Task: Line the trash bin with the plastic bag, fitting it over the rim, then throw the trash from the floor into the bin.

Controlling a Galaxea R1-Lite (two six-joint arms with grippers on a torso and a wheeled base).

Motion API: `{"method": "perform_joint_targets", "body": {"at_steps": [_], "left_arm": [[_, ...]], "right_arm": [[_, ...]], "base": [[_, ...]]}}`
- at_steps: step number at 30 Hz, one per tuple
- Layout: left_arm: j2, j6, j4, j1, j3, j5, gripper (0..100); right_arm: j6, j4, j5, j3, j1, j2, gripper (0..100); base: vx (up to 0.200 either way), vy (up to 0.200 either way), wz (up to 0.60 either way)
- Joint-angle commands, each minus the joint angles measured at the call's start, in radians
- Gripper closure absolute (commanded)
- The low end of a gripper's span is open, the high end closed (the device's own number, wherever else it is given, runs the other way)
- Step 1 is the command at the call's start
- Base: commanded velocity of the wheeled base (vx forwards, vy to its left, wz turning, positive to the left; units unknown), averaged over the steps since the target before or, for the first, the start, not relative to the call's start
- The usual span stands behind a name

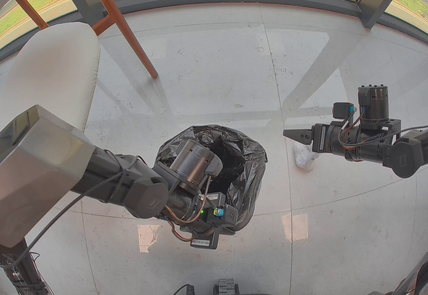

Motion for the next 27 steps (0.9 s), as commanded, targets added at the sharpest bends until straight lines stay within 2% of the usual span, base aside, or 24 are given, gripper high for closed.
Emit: {"method": "perform_joint_targets", "body": {"at_steps": [1, 8, 9, 13, 17, 20, 26, 27], "left_arm": [[0.008, 0.0, 0.001, -0.014, 0.004, 0.0, 100], [0.028, 0.0, -0.022, -0.014, -0.005, 0.003, 100], [0.029, -0.002, -0.034, -0.014, 0.0, 0.004, 0], [0.037, -0.011, -0.048, -0.017, 0.003, 0.006, 0], [0.035, -0.068, -0.048, -0.046, 0.016, -0.003, 0], [0.026, -0.117, -0.053, -0.066, 0.049, -0.005, 0], [-0.001, -0.154, -0.093, -0.074, 0.084, -0.005, 0], [-0.014, -0.185, -0.094, -0.075, 0.095, -0.003, 0]], "right_arm": [[-0.002, 0.0, 0.0, 0.0, 0.0, 0.001, 0], [0.0, 0.0, 0.0, 0.0, 0.0, 0.004, 0], [0.0, 0.0, 0.0, 0.002, 0.002, 0.004, 0], [-0.002, 0.0, 0.0, 0.019, 0.005, 0.005, 0], [0.001, 0.001, -0.002, 0.04, 0.02, 0.001, 0], [0.003, 0.006, -0.005, 0.077, 0.046, -0.002, 0], [0.003, 0.012, -0.023, 0.121, 0.089, 0.002, 0], [0.003, 0.012, -0.031, 0.126, 0.109, 0.007, 0]], "base": [[0.0, 0.0, 0.0], [0.0, 0.0, 0.0], [0.0, 0.0, 0.0], [0.0, 0.0, 0.0], [0.0, 0.0, 0.0], [0.0, 0.0, 0.0], [0.0, 0.0, 0.0], [0.0, 0.0, 0.0]]}}
